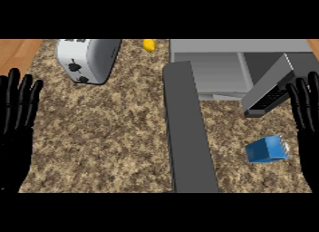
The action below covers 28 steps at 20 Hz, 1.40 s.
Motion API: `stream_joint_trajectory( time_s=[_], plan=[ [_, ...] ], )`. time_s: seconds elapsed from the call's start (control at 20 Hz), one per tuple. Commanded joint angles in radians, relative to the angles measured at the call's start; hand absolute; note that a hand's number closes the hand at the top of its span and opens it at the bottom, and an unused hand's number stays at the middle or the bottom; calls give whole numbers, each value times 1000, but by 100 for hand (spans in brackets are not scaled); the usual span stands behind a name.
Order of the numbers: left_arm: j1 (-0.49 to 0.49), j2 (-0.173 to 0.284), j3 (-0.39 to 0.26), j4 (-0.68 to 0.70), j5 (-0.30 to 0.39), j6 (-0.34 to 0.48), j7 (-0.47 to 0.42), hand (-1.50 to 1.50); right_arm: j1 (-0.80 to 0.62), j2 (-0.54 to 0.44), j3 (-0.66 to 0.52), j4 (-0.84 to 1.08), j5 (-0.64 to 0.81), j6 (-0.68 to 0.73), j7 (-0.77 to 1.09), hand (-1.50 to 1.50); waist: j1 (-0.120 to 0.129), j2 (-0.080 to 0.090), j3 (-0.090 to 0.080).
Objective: Pick up the milk, place it into the microwave and close the microwave
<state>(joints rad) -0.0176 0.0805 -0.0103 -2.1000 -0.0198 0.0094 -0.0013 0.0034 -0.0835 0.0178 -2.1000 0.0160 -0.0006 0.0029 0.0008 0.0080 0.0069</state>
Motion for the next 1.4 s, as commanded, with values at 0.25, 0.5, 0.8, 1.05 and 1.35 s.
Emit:
stream_joint_trajectory(
  time_s=[0.25,0.5,0.8,1.05,1.35],
  plan=[
    [-3,-14,51,88,-2,20,-48,-150,76,-108,-17,-222,-291,233,65,-150,-17,-11,-7],
    [144,-36,70,-21,87,9,36,-150,183,-163,-60,-293,-400,298,140,-150,-2,-11,-7],
    [242,-31,61,-120,97,-29,52,-150,244,-158,-150,-260,-389,350,105,-150,-1,-10,-7],
    [388,-24,148,-102,213,-133,-73,-150,313,-132,-190,-280,-354,345,92,-150,1,-11,-7],
    [377,-26,135,-257,228,-114,92,-150,315,-82,-167,-163,-245,406,15,-150,2,-10,-7]
  ],
)
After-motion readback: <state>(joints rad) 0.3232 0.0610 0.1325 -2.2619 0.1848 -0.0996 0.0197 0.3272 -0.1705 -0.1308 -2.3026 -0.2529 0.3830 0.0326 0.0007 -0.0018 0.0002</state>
